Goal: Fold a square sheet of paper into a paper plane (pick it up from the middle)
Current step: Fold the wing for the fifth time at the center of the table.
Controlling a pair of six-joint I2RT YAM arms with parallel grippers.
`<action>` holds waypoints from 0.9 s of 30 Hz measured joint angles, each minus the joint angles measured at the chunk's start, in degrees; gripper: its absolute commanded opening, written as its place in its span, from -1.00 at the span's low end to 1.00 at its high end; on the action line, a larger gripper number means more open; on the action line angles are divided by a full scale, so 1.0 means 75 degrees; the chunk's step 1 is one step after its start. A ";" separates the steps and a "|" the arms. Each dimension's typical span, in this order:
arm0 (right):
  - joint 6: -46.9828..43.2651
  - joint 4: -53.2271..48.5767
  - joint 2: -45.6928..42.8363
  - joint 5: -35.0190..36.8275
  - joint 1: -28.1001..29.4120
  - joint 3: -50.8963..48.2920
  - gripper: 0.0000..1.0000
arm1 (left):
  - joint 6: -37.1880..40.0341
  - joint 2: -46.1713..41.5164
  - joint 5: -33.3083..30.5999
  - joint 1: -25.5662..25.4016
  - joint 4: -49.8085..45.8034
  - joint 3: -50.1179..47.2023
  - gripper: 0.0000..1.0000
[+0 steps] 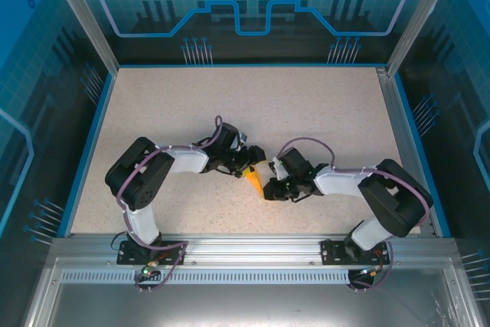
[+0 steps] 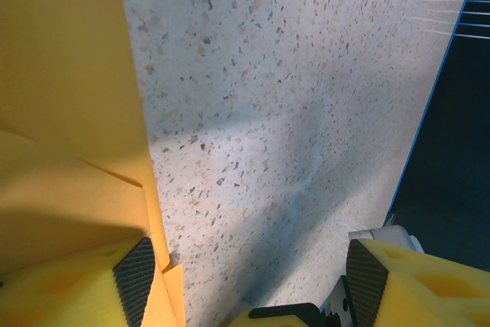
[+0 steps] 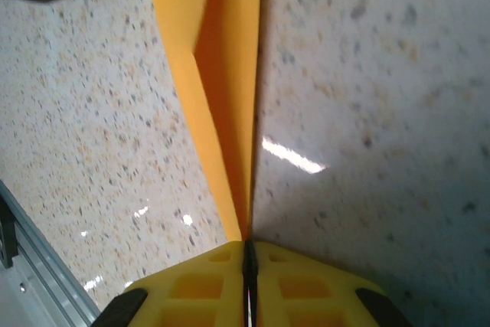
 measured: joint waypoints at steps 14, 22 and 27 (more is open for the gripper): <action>0.0968 0.0219 -0.1594 -0.0411 -0.0157 -0.0452 -0.92 | -0.0026 0.0128 -0.0181 0.0003 -0.0125 0.0000 -0.12; 0.1705 0.1361 -0.0857 -0.0463 -0.0160 -0.0431 -0.92 | -0.0015 0.0213 -0.0280 0.0003 -0.0254 0.0012 -0.38; 0.1851 0.1749 -0.0297 -0.0574 -0.0262 -0.0189 -0.93 | 0.0006 0.0219 -0.0291 0.0003 -0.0303 0.0035 -0.39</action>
